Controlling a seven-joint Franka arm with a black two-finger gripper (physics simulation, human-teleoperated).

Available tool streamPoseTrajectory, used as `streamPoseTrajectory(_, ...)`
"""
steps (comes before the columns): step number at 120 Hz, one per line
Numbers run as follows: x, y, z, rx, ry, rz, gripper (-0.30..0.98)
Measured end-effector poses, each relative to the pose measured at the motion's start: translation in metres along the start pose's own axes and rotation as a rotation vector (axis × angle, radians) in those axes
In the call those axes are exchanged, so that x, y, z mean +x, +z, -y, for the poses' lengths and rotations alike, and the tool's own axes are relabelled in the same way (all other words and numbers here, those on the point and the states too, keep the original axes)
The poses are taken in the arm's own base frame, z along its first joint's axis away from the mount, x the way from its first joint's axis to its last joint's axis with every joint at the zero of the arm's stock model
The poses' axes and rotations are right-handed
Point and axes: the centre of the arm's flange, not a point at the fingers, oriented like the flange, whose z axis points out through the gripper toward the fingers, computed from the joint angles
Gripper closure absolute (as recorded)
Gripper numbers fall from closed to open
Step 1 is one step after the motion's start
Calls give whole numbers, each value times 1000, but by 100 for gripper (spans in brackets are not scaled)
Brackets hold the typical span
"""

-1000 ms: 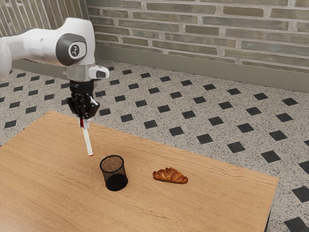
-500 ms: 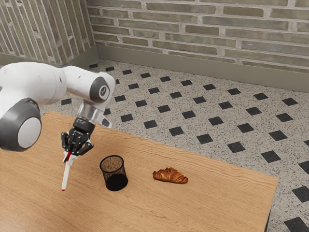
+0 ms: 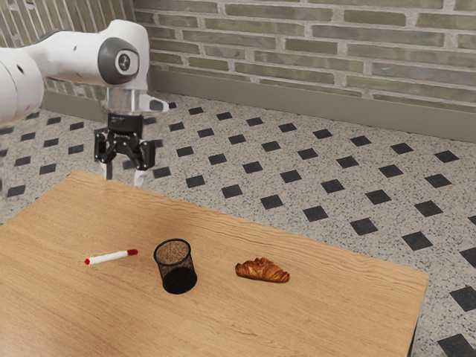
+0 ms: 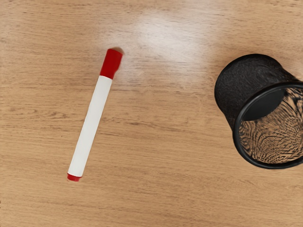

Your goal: Take the marker out of the pen holder and place it to the left of the pen holder.

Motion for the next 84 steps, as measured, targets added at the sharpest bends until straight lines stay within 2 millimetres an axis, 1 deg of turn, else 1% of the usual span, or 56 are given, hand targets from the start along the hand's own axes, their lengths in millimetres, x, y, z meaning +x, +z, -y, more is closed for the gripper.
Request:
streamPoseTrajectory(6,-19,-23,-5,-8,13,-75,7)
streamPoseTrajectory(12,-42,-42,-11,-3,31,-141,6)
streamPoseTrajectory(15,-51,-51,-16,4,40,-170,5)
streamPoseTrajectory(20,-59,-62,-21,15,48,-209,4)
streamPoseTrajectory(26,-63,-71,-21,20,45,-241,3)
streamPoseTrajectory(37,-62,-76,-13,21,24,-267,2)
streamPoseTrajectory(47,-59,-76,-9,20,8,-274,1)
streamPoseTrajectory(61,-54,-73,-9,19,0,-277,1)
streamPoseTrajectory(84,-53,-76,-9,19,-12,-290,0)
